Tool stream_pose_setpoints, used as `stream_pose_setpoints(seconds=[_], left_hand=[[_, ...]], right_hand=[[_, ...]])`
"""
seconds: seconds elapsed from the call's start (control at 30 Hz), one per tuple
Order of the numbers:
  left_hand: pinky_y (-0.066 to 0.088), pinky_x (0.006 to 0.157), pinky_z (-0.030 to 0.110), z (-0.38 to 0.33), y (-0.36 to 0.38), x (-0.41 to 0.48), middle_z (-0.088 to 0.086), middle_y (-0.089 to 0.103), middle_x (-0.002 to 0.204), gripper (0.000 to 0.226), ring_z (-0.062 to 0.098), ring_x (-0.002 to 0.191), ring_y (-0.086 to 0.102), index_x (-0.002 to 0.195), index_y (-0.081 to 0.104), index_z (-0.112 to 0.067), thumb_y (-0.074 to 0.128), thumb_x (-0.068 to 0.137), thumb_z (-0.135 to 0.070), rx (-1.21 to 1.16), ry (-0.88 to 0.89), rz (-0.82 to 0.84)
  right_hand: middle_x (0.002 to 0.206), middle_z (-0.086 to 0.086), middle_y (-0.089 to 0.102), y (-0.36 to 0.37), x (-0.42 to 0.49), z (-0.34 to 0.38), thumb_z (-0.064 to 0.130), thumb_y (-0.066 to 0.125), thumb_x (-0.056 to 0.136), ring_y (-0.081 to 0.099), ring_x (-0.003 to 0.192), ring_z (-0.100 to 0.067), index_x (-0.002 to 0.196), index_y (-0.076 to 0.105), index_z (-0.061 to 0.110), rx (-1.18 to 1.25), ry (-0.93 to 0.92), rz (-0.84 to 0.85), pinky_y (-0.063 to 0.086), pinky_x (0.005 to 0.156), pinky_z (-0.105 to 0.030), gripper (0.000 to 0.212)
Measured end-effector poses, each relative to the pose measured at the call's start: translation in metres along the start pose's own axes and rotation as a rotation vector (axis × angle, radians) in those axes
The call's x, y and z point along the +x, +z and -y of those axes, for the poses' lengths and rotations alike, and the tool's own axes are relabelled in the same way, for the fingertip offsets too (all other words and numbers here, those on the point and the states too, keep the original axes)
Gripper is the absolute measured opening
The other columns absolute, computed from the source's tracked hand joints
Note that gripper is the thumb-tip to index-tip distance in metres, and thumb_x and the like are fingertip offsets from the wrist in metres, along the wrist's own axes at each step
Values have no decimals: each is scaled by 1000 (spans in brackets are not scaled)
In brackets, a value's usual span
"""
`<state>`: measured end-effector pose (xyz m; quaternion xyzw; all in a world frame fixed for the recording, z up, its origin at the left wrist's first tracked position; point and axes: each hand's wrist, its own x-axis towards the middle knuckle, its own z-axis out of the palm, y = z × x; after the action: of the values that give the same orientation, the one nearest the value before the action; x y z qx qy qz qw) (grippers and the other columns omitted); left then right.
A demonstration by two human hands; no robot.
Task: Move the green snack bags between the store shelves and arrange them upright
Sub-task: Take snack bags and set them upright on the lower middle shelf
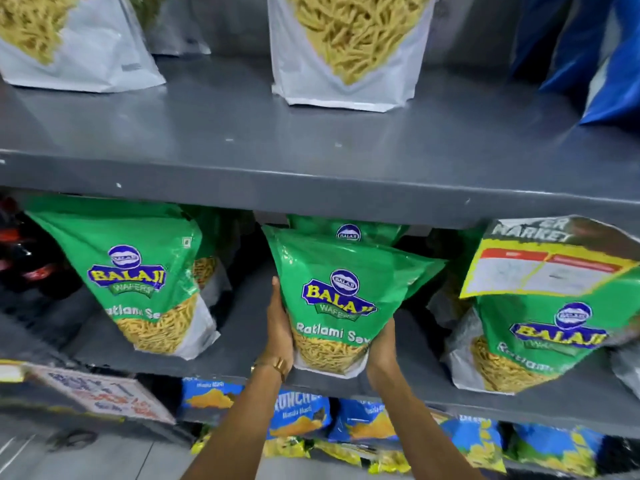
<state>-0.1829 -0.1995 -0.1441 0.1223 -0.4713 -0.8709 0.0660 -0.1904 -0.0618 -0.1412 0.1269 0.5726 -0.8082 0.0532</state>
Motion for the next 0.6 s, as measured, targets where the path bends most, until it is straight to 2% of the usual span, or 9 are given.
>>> stream_pose_setpoints(seconds=[0.07,0.2,0.27,0.33,0.4,0.43,0.5,0.57,0.6], left_hand=[[60,60,27,-1,1,0,0,80,88,52,16,78,77,106,68,-18,21,104,-41,21,30,-31],[59,62,27,-7,5,-4,-3,80,86,50,13,78,76,102,69,-20,23,104,-40,95,68,-99],[59,64,25,-10,7,-11,-5,80,87,50,11,79,76,98,71,-24,25,104,-41,112,102,-117],[57,74,25,-12,8,-25,-9,79,94,50,6,85,74,100,72,-27,26,104,-44,130,125,-172],[47,96,29,-10,4,-45,-5,68,127,51,7,113,64,128,62,-22,24,103,-47,161,132,-224],[39,105,30,-7,0,-59,-3,54,144,53,10,129,52,141,50,-21,23,103,-47,174,149,-237],[26,115,29,3,-3,-87,-8,32,157,53,8,144,30,150,33,-22,23,104,-45,222,212,-260],[21,116,23,15,-1,-118,-16,28,154,50,-2,141,28,151,29,-24,25,103,-42,297,275,-264],[22,113,16,21,2,-132,-19,29,152,49,-10,136,31,150,29,-26,27,103,-41,345,311,-261]], right_hand=[[87,4,69,-1,0,-1,29,29,102,65,80,-13,91,62,25,-19,1,-8,52,66,-28,35],[73,8,71,4,-3,9,22,34,101,68,64,-3,83,62,25,8,-42,-5,53,52,-16,33],[91,0,72,6,-10,17,25,36,101,70,81,-7,92,66,22,6,-56,17,56,67,-22,32],[126,-5,66,2,-22,23,38,36,101,61,116,-17,119,65,17,1,-67,-5,49,100,-37,40],[150,0,47,-8,-42,24,50,32,99,42,139,-15,142,48,18,-25,-120,-37,31,118,-41,55],[155,4,40,-15,-54,23,51,30,99,34,144,-13,146,41,20,-39,-147,-42,25,121,-39,58],[157,5,36,-32,-75,16,49,26,101,30,146,-11,148,38,19,-44,-175,-49,20,122,-39,57],[155,2,38,-48,-99,10,46,24,101,33,145,-13,146,41,17,-40,-182,-82,22,122,-43,56],[154,1,40,-57,-112,8,45,24,102,34,144,-14,145,43,16,-41,-183,-103,22,121,-45,56]])
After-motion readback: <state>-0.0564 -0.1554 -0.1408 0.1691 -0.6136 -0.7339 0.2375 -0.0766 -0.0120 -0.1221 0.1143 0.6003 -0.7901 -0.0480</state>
